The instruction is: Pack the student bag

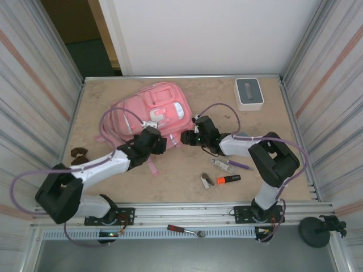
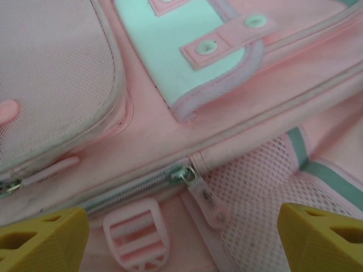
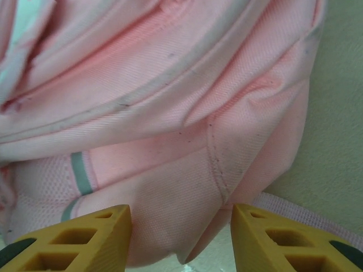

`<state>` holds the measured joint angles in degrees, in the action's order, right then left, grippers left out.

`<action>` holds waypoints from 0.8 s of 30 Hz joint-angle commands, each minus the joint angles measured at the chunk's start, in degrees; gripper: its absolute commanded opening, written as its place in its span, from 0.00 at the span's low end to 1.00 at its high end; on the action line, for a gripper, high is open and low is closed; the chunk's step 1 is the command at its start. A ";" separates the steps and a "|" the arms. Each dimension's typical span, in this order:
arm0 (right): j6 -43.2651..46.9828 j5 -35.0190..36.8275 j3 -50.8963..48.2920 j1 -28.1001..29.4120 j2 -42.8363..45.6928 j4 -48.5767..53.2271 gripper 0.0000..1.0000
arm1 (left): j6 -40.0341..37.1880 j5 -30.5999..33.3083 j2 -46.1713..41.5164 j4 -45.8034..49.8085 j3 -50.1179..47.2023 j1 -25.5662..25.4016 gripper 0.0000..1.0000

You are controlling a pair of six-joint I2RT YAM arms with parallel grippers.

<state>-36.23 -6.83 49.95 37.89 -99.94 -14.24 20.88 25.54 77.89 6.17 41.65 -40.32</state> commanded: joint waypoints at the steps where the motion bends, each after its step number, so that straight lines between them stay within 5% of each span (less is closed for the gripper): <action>1: -1.35 1.42 0.47 0.35 -0.45 -2.37 0.48 | 0.39 6.85 4.83 3.53 4.62 -1.16 0.84; 6: -1.13 1.45 -0.78 -0.02 0.43 -2.53 0.48 | -1.78 10.04 12.29 7.89 10.37 -2.87 0.78; 18: -0.78 1.46 -2.62 -0.08 1.28 -2.93 0.49 | -1.92 10.05 17.12 10.68 12.58 -3.76 0.44; 24: -0.77 1.10 -2.84 -0.32 1.06 -3.12 0.49 | -0.42 9.20 16.45 11.38 11.47 -3.91 0.40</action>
<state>-36.86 -6.17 48.07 37.85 -100.03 -17.15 18.85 35.68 93.95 15.29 53.36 -43.68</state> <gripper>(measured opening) 0.488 0.405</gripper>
